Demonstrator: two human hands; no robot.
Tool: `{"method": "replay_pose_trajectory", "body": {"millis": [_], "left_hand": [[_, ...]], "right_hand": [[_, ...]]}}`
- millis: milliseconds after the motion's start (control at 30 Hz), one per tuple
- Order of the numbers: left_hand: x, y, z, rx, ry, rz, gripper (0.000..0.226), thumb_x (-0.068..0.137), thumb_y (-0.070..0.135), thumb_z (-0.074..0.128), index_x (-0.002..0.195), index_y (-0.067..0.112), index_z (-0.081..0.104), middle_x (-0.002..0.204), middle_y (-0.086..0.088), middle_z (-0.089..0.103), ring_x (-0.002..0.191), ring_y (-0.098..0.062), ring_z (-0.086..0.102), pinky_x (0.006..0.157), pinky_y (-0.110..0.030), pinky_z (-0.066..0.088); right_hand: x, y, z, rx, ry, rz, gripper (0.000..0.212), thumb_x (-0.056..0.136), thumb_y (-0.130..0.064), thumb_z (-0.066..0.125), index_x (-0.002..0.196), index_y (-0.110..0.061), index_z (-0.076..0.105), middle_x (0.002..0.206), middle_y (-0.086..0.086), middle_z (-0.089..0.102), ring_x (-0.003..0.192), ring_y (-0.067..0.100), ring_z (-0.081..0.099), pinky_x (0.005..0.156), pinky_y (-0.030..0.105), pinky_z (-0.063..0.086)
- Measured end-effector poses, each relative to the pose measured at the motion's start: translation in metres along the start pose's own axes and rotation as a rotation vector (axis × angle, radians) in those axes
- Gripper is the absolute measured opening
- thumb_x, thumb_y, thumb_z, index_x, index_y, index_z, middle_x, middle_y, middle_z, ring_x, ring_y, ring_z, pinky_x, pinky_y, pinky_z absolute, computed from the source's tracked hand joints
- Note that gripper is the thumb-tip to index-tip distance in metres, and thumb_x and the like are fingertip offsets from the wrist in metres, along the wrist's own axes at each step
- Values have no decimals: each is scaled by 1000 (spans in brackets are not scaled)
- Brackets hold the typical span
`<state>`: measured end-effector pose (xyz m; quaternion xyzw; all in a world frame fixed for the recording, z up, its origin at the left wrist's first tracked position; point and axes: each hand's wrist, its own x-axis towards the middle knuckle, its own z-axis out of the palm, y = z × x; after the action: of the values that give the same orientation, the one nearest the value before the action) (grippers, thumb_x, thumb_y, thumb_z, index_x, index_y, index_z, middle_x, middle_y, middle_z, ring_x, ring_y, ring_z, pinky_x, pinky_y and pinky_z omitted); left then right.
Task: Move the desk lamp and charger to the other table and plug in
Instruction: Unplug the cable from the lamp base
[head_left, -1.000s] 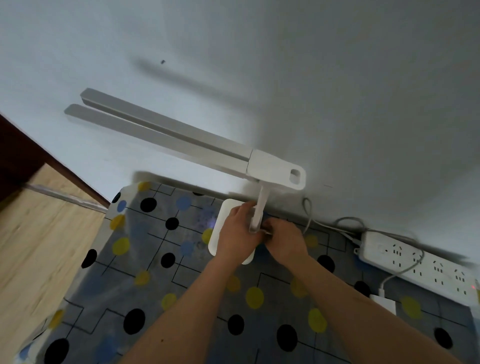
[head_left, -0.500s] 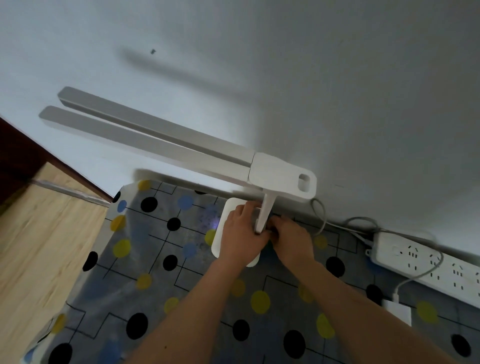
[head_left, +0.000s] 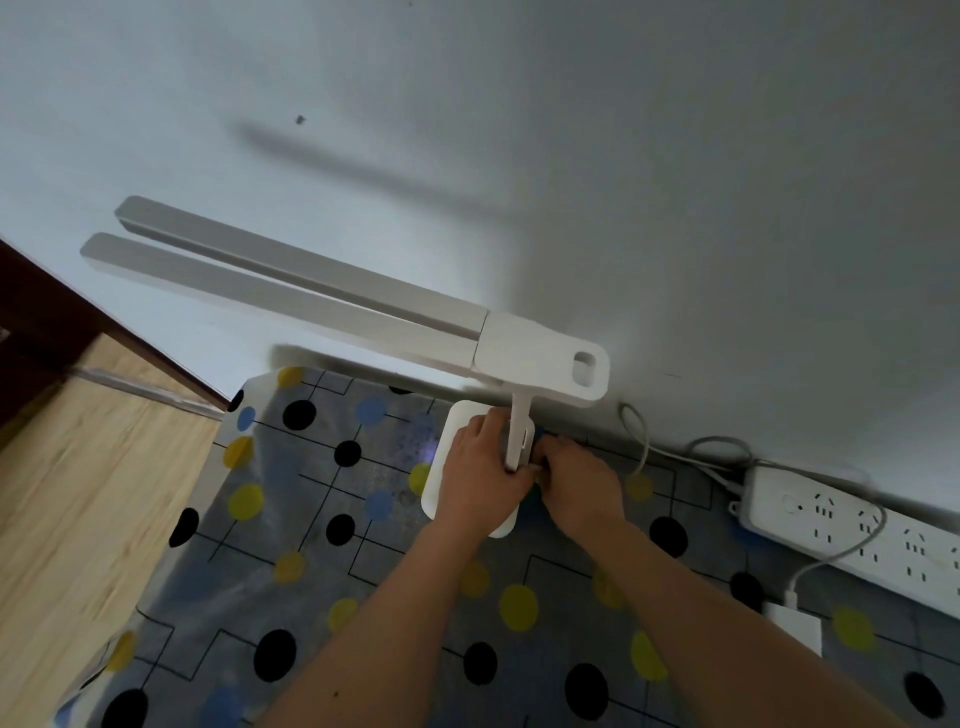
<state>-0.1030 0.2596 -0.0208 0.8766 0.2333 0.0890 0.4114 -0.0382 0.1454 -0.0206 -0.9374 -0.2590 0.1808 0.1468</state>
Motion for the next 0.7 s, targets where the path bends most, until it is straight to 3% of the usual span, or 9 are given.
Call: {"method": "replay_pose_trajectory", "body": {"millis": [333,533,700], "left_hand": [[-2,4,0,6,-26,2,49,71,19,70,116,13,54,103,-8,61,95,-25,58,79,-39,51],[-3,3,4,-16,-8,8,38,79,25,66,113,16,54,102,-6,62,94,-23,59,80,-39,52],[-4,4,5,-7,1,40,33,81,23,63,111,12,55,101,-7,60,93,-25,57,81,-44,52]], "right_hand": [[-7,-3,-1,-45,22,5,8,93,-10,49,98,-14,53,104,4,61,87,24,62,69,31,46],[-11,-7,-1,-226,4,-85,20,91,-7,49,110,-14,51,109,4,58,85,23,63,61,28,40],[-9,-2,-3,-124,9,-80,19,88,-7,53,105,-16,54,108,2,58,86,24,62,66,30,44]]}}
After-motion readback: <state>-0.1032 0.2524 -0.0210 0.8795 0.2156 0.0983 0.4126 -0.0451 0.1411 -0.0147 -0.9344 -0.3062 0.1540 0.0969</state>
